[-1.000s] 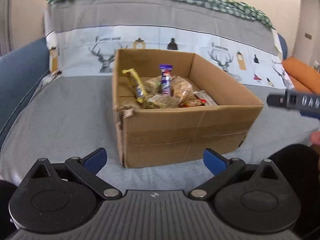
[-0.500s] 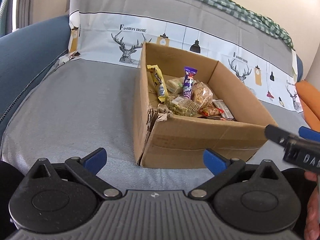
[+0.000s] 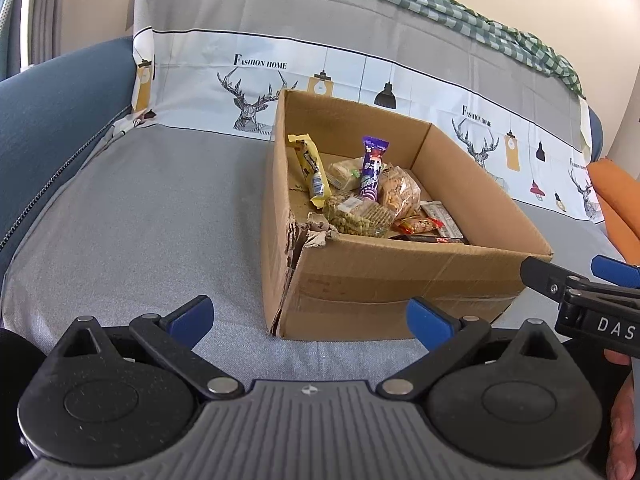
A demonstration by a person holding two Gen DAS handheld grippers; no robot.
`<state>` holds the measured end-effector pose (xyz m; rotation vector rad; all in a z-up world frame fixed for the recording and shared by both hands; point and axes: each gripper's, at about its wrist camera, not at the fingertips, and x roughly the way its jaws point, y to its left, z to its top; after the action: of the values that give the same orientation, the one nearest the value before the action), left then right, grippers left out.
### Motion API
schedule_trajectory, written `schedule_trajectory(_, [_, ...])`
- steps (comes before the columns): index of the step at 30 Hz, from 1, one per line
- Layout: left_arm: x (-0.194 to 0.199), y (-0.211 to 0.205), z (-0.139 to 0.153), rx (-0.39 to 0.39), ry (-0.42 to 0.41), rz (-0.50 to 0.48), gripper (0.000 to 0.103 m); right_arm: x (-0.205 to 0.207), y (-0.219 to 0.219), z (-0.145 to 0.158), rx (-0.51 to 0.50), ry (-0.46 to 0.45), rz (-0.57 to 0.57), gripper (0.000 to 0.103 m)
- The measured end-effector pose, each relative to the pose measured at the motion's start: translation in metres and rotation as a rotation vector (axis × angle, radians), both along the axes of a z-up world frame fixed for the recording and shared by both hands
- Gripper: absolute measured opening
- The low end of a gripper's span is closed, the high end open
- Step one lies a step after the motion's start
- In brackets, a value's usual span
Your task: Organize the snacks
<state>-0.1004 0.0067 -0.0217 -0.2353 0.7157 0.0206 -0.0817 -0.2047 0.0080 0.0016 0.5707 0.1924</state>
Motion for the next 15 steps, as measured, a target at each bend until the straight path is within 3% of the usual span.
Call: schedule_trajectory(15, [0.0002,-0.0016,0.001,0.002,-0.005,-0.003,0.102,0.0001,0.0036,-0.0004,-0.005,0.005,0.001,0.102])
